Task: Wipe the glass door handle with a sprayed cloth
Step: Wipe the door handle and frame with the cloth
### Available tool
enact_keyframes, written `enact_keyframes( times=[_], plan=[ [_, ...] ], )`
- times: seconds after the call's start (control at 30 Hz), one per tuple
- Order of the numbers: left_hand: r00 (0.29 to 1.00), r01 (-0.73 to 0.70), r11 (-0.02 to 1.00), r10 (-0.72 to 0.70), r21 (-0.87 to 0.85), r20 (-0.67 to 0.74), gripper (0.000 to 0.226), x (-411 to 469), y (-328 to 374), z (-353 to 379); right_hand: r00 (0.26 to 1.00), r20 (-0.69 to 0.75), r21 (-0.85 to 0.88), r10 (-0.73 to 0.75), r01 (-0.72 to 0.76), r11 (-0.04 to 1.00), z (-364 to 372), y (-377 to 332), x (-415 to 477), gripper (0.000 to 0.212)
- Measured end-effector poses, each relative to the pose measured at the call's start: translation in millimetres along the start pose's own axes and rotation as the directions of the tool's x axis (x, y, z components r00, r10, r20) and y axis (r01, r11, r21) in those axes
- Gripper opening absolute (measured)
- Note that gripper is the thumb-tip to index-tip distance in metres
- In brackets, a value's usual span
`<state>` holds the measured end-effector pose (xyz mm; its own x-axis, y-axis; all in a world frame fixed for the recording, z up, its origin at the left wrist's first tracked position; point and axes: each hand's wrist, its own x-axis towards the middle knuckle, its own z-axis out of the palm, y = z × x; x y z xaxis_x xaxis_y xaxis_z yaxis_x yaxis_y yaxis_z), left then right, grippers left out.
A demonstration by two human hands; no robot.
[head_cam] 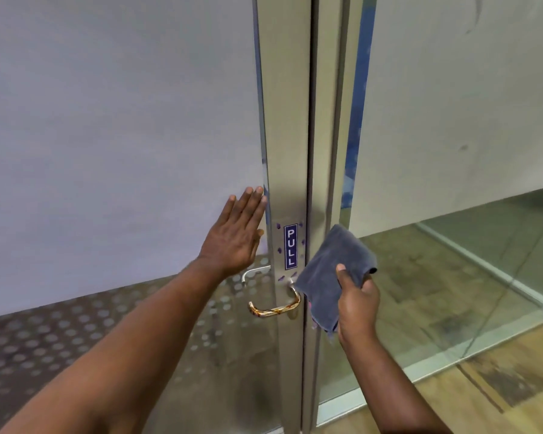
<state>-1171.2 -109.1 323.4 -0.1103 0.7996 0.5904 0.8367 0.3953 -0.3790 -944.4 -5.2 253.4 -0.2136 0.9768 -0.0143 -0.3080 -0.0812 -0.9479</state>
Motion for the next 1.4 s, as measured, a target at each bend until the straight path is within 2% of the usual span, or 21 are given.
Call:
enact_keyframes(
  times=[0.17, 0.27, 0.37, 0.47, 0.53, 0.6, 0.67, 0.87, 1.03, 1.23, 1.4],
  plan=[
    [0.999, -0.032, 0.999, 0.033, 0.008, -0.042, 0.068, 1.3, -5.0, 12.8, 0.988, -0.061, -0.104, -0.142, 0.135, 0.985, 14.0, 4.4, -7.3, 0.020],
    [0.996, -0.045, 0.999, 0.045, 0.009, -0.073, 0.068, 1.9, -5.5, 18.9, 0.979, -0.043, -0.169, -0.201, 0.191, 0.967, 28.1, 13.1, -8.7, 0.031],
    [0.994, -0.048, 0.999, 0.049, 0.012, -0.097, 0.067, 4.2, -7.6, 24.7, 0.973, 0.037, -0.234, -0.227, 0.229, 0.945, 48.5, 28.7, -1.3, 0.017],
    [0.989, -0.064, 0.998, 0.065, 0.014, -0.136, 0.064, 4.8, -8.3, 26.8, 0.940, 0.194, -0.248, -0.282, 0.325, 0.913, 65.4, 44.9, 6.3, 0.069],
    [0.983, -0.071, 0.997, 0.073, 0.018, -0.166, 0.063, 5.7, -8.4, 29.7, 0.901, 0.255, -0.262, -0.352, 0.414, 0.872, 76.6, 48.7, 11.0, 0.085],
    [0.978, -0.079, 0.997, 0.083, 0.026, -0.193, 0.062, 5.2, -7.8, 31.0, 0.859, 0.270, -0.250, -0.436, 0.500, 0.829, 84.0, 48.0, 15.6, 0.079],
    [0.973, -0.082, 0.996, 0.087, 0.032, -0.212, 0.062, 6.0, -8.2, 32.0, 0.838, 0.281, -0.324, -0.468, 0.542, 0.776, 91.7, 39.6, 17.7, 0.074],
    [0.977, -0.077, 0.996, 0.085, 0.048, -0.197, 0.061, 6.7, -8.0, 32.1, 0.800, 0.340, -0.481, -0.494, 0.599, 0.640, 99.1, 42.3, 27.3, 0.087],
    [0.979, -0.072, 0.996, 0.082, 0.061, -0.187, 0.063, 6.3, -8.6, 34.1, 0.823, 0.338, -0.575, -0.457, 0.565, 0.591, 93.0, 62.8, 25.2, 0.093],
    [0.973, -0.078, 0.995, 0.090, 0.064, -0.213, 0.063, 6.7, -8.6, 34.8, 0.858, 0.333, -0.692, -0.391, 0.504, 0.517, 84.0, 79.7, 15.7, 0.090],
    [0.974, -0.075, 0.995, 0.089, 0.072, -0.209, 0.062, 6.1, -8.9, 35.7, 0.869, 0.332, -0.699, -0.367, 0.488, 0.522, 78.4, 90.7, 13.9, 0.087]
  ],
)
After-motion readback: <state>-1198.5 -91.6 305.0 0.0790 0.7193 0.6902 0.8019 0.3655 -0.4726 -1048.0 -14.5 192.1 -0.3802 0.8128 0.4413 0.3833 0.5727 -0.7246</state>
